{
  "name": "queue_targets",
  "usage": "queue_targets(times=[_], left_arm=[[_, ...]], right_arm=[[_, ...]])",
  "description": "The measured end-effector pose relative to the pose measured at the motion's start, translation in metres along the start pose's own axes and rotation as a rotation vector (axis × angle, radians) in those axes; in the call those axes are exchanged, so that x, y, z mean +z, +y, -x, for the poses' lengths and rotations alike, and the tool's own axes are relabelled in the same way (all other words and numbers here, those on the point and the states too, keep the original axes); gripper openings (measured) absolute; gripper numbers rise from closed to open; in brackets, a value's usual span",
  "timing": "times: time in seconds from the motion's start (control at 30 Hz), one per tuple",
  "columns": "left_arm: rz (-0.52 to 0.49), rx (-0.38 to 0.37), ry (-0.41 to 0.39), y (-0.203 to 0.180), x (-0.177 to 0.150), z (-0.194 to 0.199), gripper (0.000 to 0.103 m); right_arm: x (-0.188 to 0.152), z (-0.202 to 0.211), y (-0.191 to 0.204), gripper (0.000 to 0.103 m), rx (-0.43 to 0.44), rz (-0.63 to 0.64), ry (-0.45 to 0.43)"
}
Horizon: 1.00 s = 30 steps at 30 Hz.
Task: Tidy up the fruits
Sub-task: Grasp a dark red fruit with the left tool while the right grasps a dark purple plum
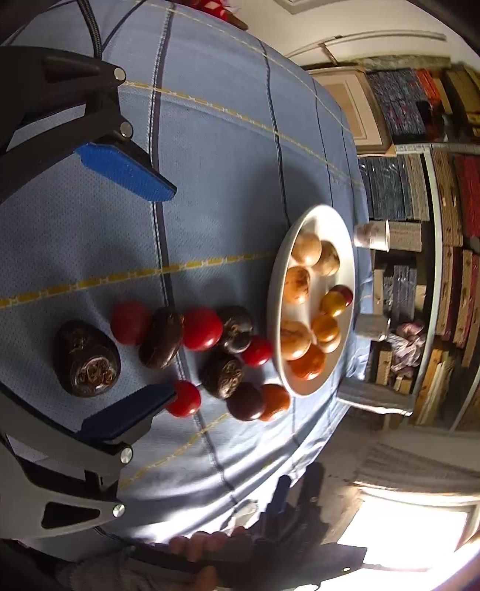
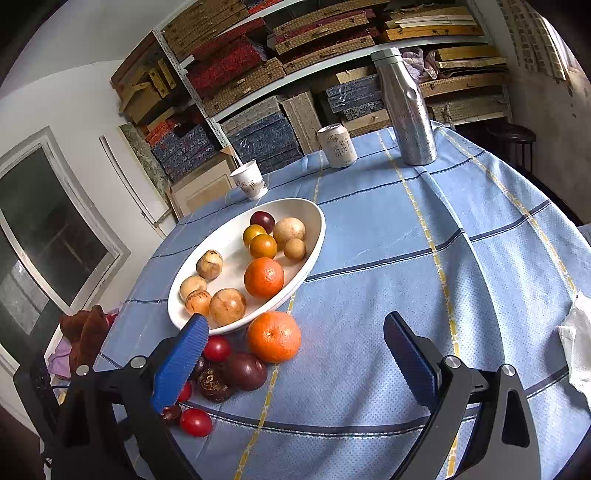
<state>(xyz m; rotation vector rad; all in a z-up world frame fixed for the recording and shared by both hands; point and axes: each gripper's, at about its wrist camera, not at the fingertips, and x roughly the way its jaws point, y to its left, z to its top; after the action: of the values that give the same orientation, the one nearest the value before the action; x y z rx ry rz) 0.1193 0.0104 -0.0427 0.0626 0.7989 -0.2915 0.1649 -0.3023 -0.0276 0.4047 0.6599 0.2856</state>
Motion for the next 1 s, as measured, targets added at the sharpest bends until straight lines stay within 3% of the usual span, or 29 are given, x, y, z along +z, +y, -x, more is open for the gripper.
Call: queue_targets(times=[0.17,0.27,0.33,0.47,0.6,0.7,0.8,1.0], left_arm=[[-0.03,-0.015,0.075,-0.007,0.001,-0.017,0.097],[0.012,0.012,0.127,0.002,0.001,-0.029,0.099],[0.089,0.022,0.093,0.02,0.003,-0.022,0.099],[0.253,0.214,-0.032,0.067,0.004,0.004,0.098],[0.374,0.175,-0.028,0.095,-0.002,0.006,0.098],[0.328,0.183,-0.011,0.085,-0.003,0.001,0.098],[0.217,0.261,0.003,0.066,0.0,-0.008,0.098],[0.183,0.319,-0.046,0.076,0.019,-0.01,0.098]], right_arm=[[0.0,-0.003,0.002,0.097,-0.004,0.008,0.011],[0.0,-0.003,0.001,0.097,-0.007,0.007,0.008],[0.001,-0.004,0.0,0.097,-0.009,0.003,0.007],[0.001,-0.003,-0.002,0.097,-0.004,-0.003,0.002],[0.001,-0.001,-0.002,0.097,-0.001,-0.001,-0.003],[0.002,0.0,-0.003,0.097,0.001,-0.001,-0.004],[0.002,0.0,-0.002,0.097,0.001,-0.002,-0.005],[0.001,0.0,-0.003,0.097,-0.001,-0.001,0.001]])
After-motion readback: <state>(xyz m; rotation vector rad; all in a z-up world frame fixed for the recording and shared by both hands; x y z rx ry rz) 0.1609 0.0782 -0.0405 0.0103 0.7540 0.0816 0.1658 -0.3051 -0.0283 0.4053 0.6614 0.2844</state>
